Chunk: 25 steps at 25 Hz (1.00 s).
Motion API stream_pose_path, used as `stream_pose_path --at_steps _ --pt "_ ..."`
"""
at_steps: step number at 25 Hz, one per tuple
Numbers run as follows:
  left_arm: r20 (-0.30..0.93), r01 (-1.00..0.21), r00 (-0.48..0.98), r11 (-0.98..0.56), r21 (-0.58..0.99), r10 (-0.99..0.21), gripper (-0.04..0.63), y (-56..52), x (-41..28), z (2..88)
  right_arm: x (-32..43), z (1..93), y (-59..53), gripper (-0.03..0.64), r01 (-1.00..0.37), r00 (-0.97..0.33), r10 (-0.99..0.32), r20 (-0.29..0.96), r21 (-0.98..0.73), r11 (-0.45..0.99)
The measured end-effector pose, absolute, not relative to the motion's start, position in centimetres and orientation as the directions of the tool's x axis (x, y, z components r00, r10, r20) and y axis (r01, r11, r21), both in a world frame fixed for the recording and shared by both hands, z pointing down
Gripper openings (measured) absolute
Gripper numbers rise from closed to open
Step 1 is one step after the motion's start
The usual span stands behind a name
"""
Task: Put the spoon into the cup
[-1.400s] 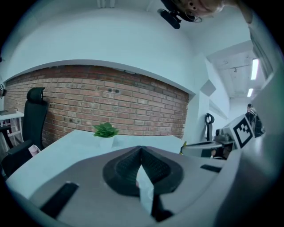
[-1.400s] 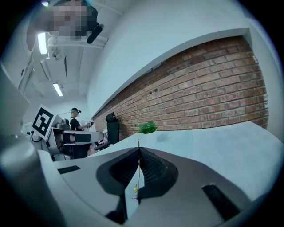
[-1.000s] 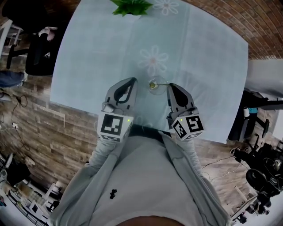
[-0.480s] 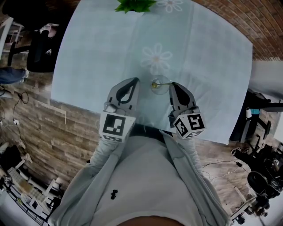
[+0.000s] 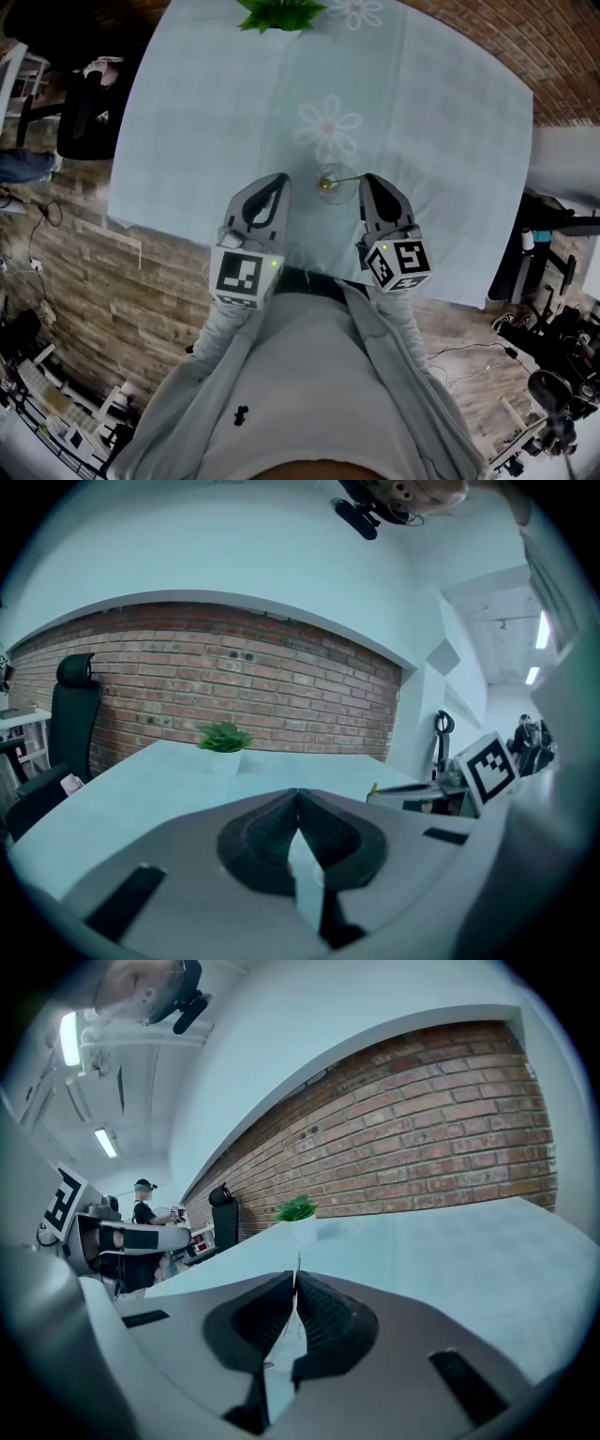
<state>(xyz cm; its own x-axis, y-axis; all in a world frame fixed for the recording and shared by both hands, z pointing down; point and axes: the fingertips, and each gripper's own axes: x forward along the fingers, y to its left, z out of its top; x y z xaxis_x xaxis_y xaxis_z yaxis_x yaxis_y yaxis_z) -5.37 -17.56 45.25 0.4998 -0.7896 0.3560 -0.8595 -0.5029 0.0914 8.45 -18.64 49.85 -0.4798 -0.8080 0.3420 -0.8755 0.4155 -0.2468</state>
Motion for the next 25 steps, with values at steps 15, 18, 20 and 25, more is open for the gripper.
stream_pose_path --at_steps 15,18,20,25 --pt "0.346 -0.866 0.488 -0.494 0.077 -0.801 0.02 -17.3 -5.4 44.6 8.2 51.1 -18.9 0.02 -0.856 -0.516 -0.771 0.372 -0.258 0.449" --pt "0.345 -0.866 0.487 -0.494 0.075 -0.802 0.02 -17.2 -5.3 44.5 8.0 51.2 -19.1 0.02 -0.852 -0.522 -0.766 0.374 -0.261 0.453" --pt "0.345 -0.865 0.489 -0.495 0.075 -0.802 0.02 -17.2 -5.2 44.5 8.0 51.3 -19.1 0.021 -0.851 -0.525 -0.764 0.375 -0.265 0.454" --pt "0.338 -0.866 0.487 -0.494 0.072 -0.805 0.02 -17.2 -5.1 44.1 8.0 51.4 -19.1 0.025 -0.851 -0.523 -0.761 0.382 -0.269 0.45"
